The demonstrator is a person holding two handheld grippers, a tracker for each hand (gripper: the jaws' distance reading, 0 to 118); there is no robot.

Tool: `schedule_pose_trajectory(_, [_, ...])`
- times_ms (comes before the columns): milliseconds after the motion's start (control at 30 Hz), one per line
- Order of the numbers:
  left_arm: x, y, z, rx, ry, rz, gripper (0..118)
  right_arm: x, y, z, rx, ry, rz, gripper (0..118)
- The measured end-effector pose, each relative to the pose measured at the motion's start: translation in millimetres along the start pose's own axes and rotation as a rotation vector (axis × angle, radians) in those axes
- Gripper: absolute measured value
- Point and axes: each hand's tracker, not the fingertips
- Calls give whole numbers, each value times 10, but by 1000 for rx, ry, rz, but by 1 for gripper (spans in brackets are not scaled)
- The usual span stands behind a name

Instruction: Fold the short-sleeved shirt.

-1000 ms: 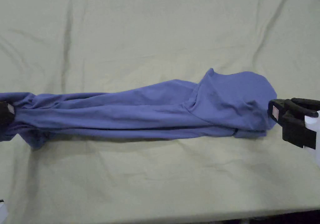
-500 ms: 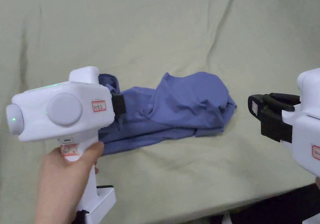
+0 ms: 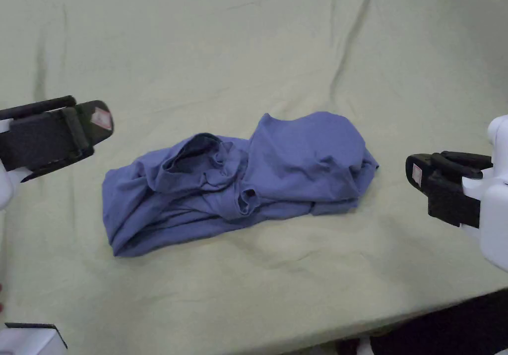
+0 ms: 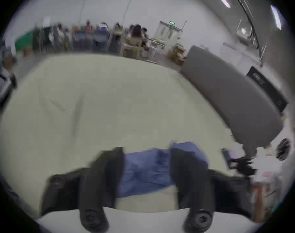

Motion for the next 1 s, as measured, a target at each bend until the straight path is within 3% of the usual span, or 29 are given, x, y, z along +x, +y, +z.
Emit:
schedule_pose_trajectory(33, [-38,-7,-189,-67,52,3,0,-20,-2,0,-2,0,4,3])
schedule_pose_trajectory(233, [79,-465,-1329,-319,66,-58,0,-89,-7,31,-17,-13,28,3])
schedule_pose_trajectory(333, [436,-646,-1496,-347,-72,-63,0,-81,-3,-8,-37,-31,33,3])
schedule_pose_trajectory(433, [873,-830,-1670,-375,-85,-184,0,-82,-15,-67,-55,-40,45,3])
schedule_pose_trajectory(533, [1098,-926,-1861,-412,-115,-147,0,-126,-16,-89,-67,-33,56,3])
schedule_pose_trajectory(633, [1355,-907,-1740,-387,-188,-220,0,-153,-24,-99,-74,-22,59,3])
schedule_pose_trajectory(800, [1498,-710,-1332,-339,-294,-209,0,-189,11,-91,-67,-13,60,3])
schedule_pose_trajectory(1000, [769,-321,-578,-176,-160,-95,1,-239,72,-4,-45,6,72,3])
